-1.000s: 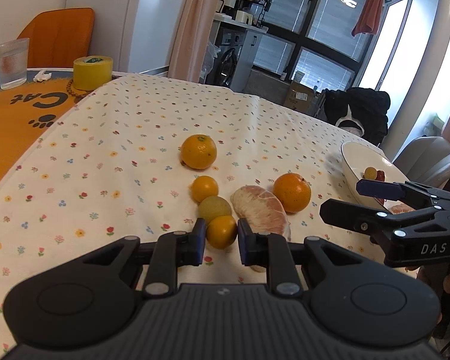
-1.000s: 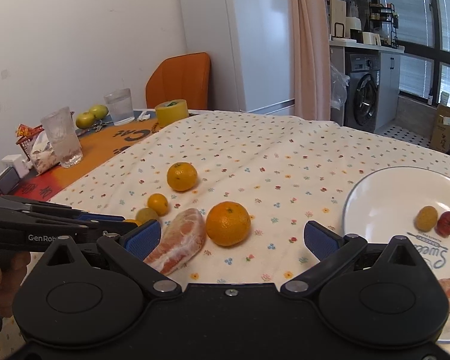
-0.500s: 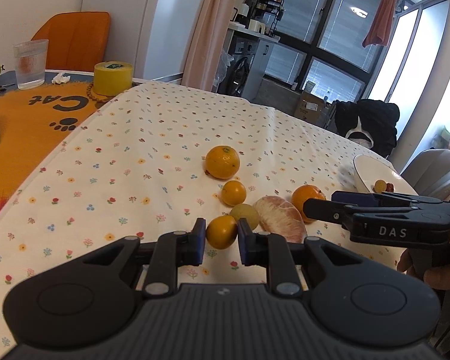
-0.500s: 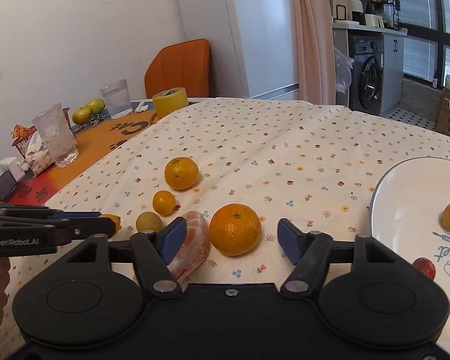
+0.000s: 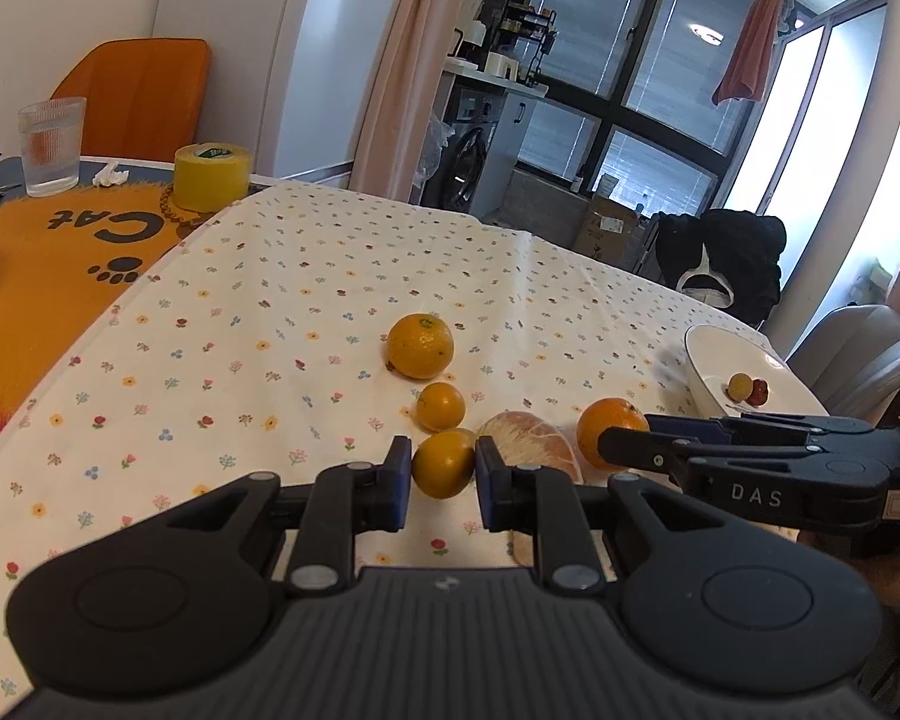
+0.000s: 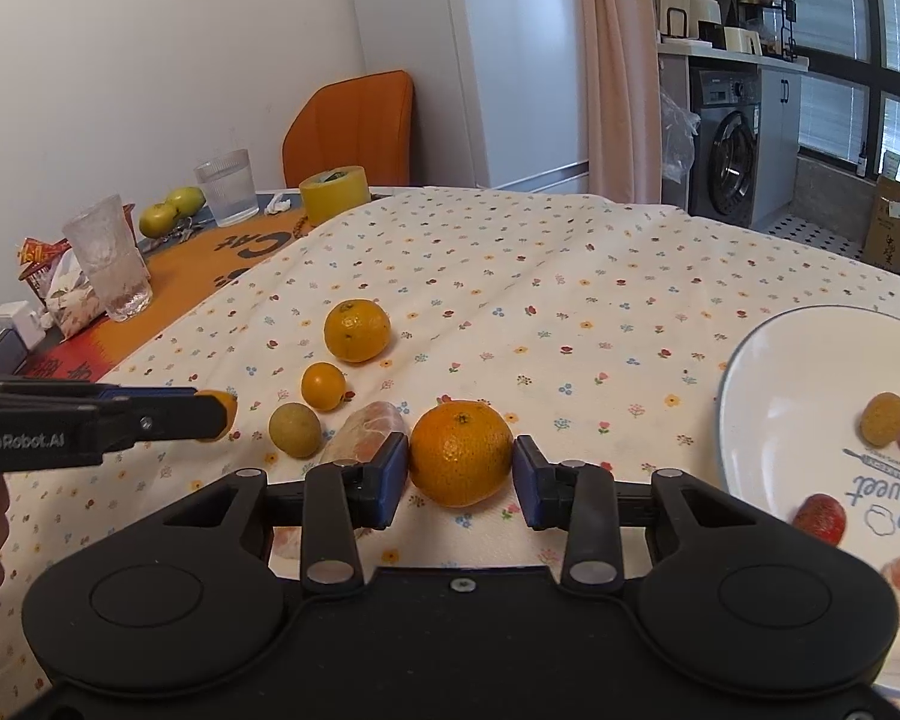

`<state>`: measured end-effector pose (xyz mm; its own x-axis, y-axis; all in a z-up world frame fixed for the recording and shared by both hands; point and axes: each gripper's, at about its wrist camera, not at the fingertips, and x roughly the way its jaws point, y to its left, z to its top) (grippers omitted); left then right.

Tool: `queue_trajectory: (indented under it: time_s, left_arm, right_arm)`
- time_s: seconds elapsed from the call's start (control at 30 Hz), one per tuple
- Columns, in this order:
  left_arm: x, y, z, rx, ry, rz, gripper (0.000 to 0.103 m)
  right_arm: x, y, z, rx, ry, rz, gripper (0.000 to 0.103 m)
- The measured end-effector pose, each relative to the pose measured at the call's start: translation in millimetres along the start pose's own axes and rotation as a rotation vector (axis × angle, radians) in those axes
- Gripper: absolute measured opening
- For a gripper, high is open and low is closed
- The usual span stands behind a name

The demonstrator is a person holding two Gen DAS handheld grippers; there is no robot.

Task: Organize fruits
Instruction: 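Carry the tangerine in the left tool while the right tool carries the orange to the plate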

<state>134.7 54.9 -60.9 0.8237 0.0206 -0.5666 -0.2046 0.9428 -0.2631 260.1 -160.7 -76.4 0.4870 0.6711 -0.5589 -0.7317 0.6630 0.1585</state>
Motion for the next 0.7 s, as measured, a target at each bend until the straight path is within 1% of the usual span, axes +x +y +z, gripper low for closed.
queue_trajectory:
  time_s: [0.37, 0.7]
  left_arm:
    - [3, -18, 8, 0.036, -0.011, -0.037, 0.020]
    - [9, -47, 17, 0.082, -0.024, -0.088, 0.020]
  right_arm:
    - [-27, -11, -1, 0.011, -0.043, -0.036, 0.035]
    - [-51, -29, -2, 0.035, -0.084, -0.086, 0.035]
